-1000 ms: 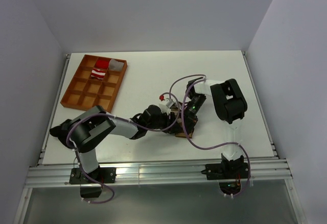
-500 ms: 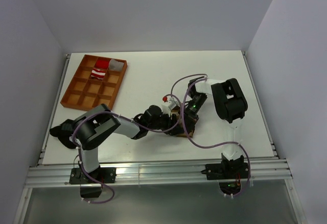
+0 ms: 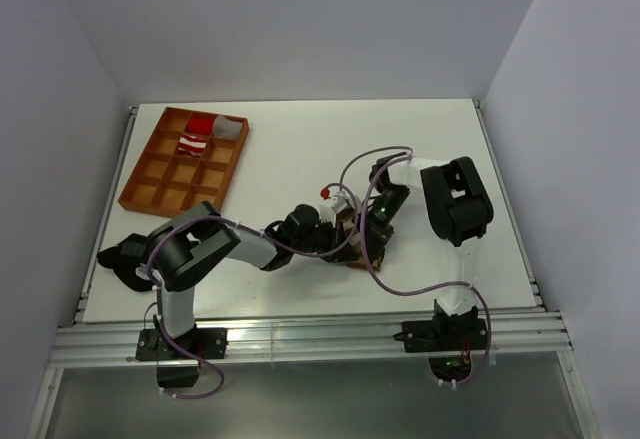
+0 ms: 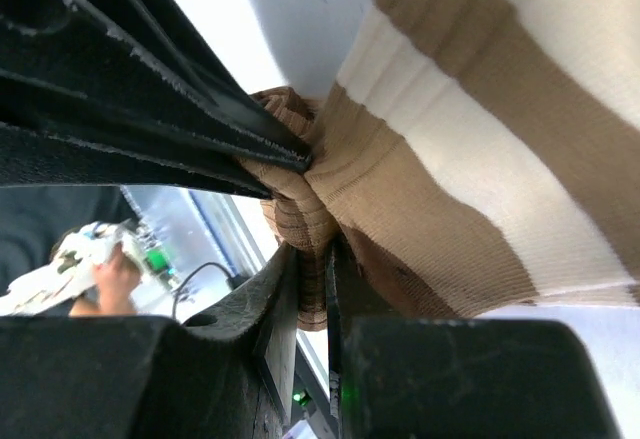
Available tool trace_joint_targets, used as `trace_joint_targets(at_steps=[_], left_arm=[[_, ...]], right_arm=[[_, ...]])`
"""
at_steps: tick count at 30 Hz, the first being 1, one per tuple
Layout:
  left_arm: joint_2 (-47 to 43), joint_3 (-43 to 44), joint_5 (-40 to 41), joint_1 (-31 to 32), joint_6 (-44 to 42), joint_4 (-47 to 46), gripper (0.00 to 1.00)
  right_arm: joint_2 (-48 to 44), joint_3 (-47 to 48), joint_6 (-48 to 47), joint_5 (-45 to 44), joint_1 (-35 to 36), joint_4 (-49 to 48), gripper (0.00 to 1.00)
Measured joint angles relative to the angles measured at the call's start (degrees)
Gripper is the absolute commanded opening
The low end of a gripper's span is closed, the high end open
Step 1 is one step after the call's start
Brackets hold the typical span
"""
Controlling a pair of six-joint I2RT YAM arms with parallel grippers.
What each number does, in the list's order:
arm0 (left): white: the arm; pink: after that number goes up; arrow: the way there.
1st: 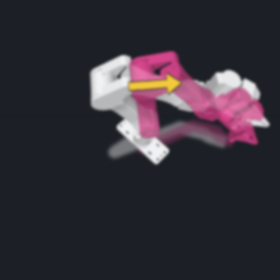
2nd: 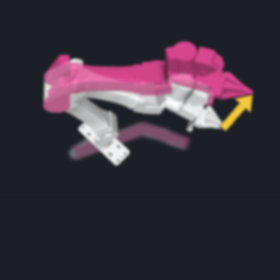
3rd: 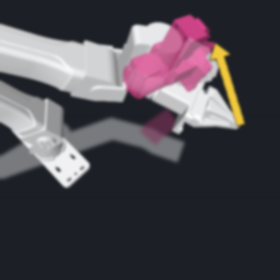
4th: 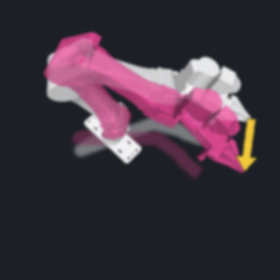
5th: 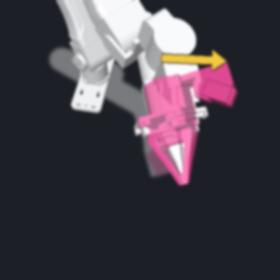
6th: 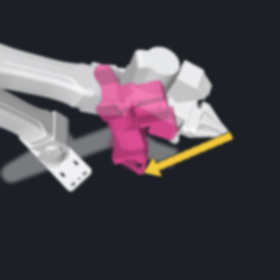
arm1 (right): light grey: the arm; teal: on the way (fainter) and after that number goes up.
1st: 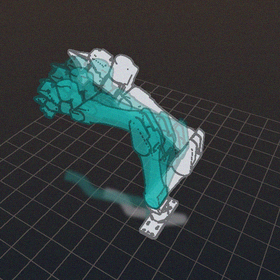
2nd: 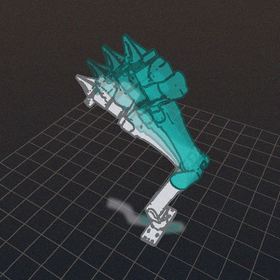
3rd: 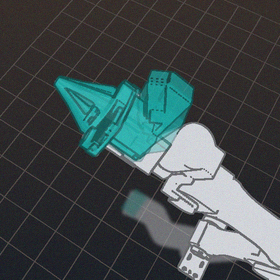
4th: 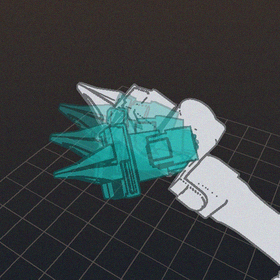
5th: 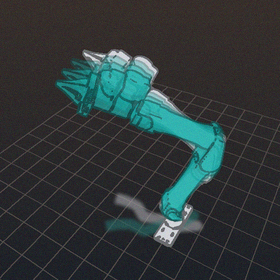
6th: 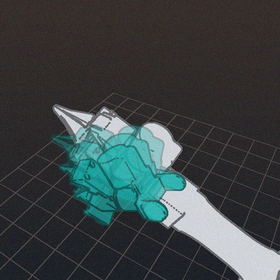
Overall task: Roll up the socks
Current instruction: Roll the sock at the center of the board.
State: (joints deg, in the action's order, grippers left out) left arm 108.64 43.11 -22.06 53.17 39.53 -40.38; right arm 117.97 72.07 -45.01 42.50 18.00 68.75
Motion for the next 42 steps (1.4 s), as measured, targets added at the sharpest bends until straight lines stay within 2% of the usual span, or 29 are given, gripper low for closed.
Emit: trace_joint_targets(at_steps=[3,4,7,13,16,23,28,34,37,42], left_arm=[[0.8,3.0,0.1,0.0,1.4,4.2,0.0],[1.1,4.1,0.1,0.0,1.9,5.7,0.0],[1.6,7.4,0.9,0.0,3.7,11.3,0.0],[2.2,13.5,4.2,0.2,6.3,20.9,0.0],[2.2,15.5,5.2,0.0,8.1,25.2,0.0],[4.0,20.8,2.6,-0.3,11.7,36.4,0.0],[4.7,22.3,-2.6,-2.1,13.2,41.9,0.0],[7.5,25.6,-10.5,-5.5,14.0,48.6,0.0],[9.5,28.6,-13.0,-6.7,13.7,53.0,0.0],[12.3,33.1,-15.3,-7.3,13.1,58.8,0.0]], right_arm=[[-3.7,-3.0,2.1,-1.8,-0.1,-3.3,0.28],[-5.0,-3.9,2.8,-2.4,-0.2,-4.3,0.35],[-10.1,-7.1,6.3,-5.4,-0.2,-9.5,0.43],[-20.3,-12.9,14.0,-14.0,-1.3,-19.0,0.5],[-24.2,-14.3,15.1,-16.6,-2.0,-20.9,0.51],[-32.9,-14.5,13.7,-14.3,-5.3,-25.2,0.53],[-38.4,-16.4,11.5,-12.5,-7.7,-27.1,0.54],[-44.7,-22.6,4.5,-10.2,-7.5,-26.6,0.54],[-48.2,-26.2,2.2,-11.3,-4.5,-27.0,0.55],[-53.9,-32.5,1.1,-14.7,6.8,-28.9,0.56]])
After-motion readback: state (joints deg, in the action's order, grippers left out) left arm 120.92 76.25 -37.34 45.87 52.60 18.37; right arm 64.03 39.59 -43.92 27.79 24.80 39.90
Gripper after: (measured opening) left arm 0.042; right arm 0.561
